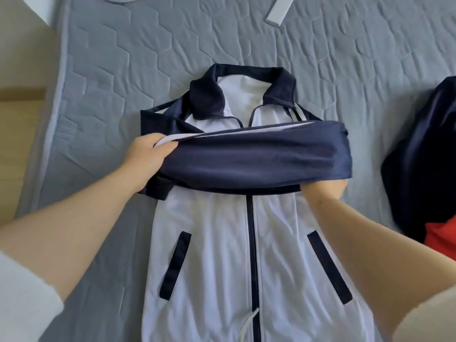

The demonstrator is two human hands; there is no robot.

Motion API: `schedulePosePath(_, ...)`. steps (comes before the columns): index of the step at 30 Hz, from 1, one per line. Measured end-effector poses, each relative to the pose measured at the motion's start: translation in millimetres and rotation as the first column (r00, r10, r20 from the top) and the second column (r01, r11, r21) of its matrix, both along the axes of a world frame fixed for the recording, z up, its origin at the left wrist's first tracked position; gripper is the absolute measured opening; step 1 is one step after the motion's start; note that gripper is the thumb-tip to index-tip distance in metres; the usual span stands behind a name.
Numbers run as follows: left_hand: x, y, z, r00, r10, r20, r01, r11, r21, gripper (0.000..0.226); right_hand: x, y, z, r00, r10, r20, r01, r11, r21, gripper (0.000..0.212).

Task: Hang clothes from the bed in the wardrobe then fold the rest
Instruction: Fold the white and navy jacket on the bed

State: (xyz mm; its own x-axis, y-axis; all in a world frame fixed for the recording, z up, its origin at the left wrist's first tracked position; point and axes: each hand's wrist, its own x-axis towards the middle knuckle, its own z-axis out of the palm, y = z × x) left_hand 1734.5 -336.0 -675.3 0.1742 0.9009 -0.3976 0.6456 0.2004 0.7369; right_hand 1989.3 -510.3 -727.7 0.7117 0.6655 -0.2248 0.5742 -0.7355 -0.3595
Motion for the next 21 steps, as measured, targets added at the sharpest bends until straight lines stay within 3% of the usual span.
schedulePosePath(2, 1.0, 2.8, -3.1, 0.995, -0.012, -0.1, 0.021, 0.996, 0.087, 0.016, 8.4, -4.7, 10.1, 0.987, -0.152, 0.046, 0.149, 0.987, 0.063, 0.033)
schedulePosePath(3, 4.0, 3.6, -4.4, 0.994, 0.001, -0.109, 0.011, 0.994, 0.11, 0.013, 10.1, -7.5, 15.2, 0.988, -0.141, 0.055, 0.14, 0.99, 0.026, 0.034)
schedulePosePath(5, 14.6, 5.9, -8.7, 0.986, 0.036, -0.164, -0.017, 0.993, 0.113, 0.004, 3.0, -21.2, 18.2, 0.983, 0.125, 0.137, -0.112, 0.989, -0.098, 0.027)
schedulePosePath(7, 27.8, 7.2, -12.3, 0.956, -0.027, -0.292, 0.045, 0.997, 0.055, 0.013, -15.0, -40.5, 20.6, 0.92, 0.377, 0.108, -0.369, 0.925, -0.092, 0.018)
schedulePosePath(8, 33.4, 7.9, -13.1, 0.926, -0.091, -0.366, 0.103, 0.995, 0.012, 0.018, -22.3, -49.1, 20.7, 0.904, 0.41, 0.12, -0.407, 0.912, -0.048, 0.021)
schedulePosePath(11, 42.1, 10.5, -11.1, 0.81, -0.165, -0.563, 0.166, 0.985, -0.051, 0.04, -25.4, -42.9, 28.1, 0.949, 0.173, 0.263, -0.222, 0.96, 0.169, 0.018)
schedulePosePath(12, 41.8, 11.3, -11.1, 0.776, -0.142, -0.614, 0.138, 0.989, -0.055, 0.052, -23.1, -31.6, 29.5, 0.947, 0.133, 0.292, -0.188, 0.968, 0.167, 0.015)
schedulePosePath(14, 37.2, 11.4, -10.8, 0.703, -0.139, -0.697, 0.084, 0.99, -0.113, 0.067, -12.6, -8.4, 27.1, 0.939, 0.281, 0.197, -0.275, 0.96, -0.057, 0.039)
schedulePosePath(15, 34.4, 10.9, -10.8, 0.673, -0.171, -0.719, 0.065, 0.983, -0.172, 0.069, -7.6, -0.2, 24.2, 0.914, 0.39, 0.108, -0.365, 0.91, -0.198, 0.047)
schedulePosePath(17, 26.1, 11.8, -14.0, 0.701, -0.224, -0.677, 0.05, 0.962, -0.267, 0.067, -1.3, 7.4, 15.5, 0.898, 0.434, -0.077, -0.43, 0.824, -0.368, 0.048)
schedulePosePath(18, 21.4, 13.0, -15.4, 0.758, -0.214, -0.617, 0.051, 0.961, -0.27, 0.062, 0.7, 7.6, 13.1, 0.921, 0.375, -0.109, -0.386, 0.834, -0.394, 0.044)
schedulePosePath(21, 3.6, 16.9, -14.4, 0.913, 0.024, -0.408, -0.052, 0.997, -0.056, 0.041, 7.6, 2.7, 12.1, 0.974, 0.218, 0.064, -0.201, 0.956, -0.212, 0.033)
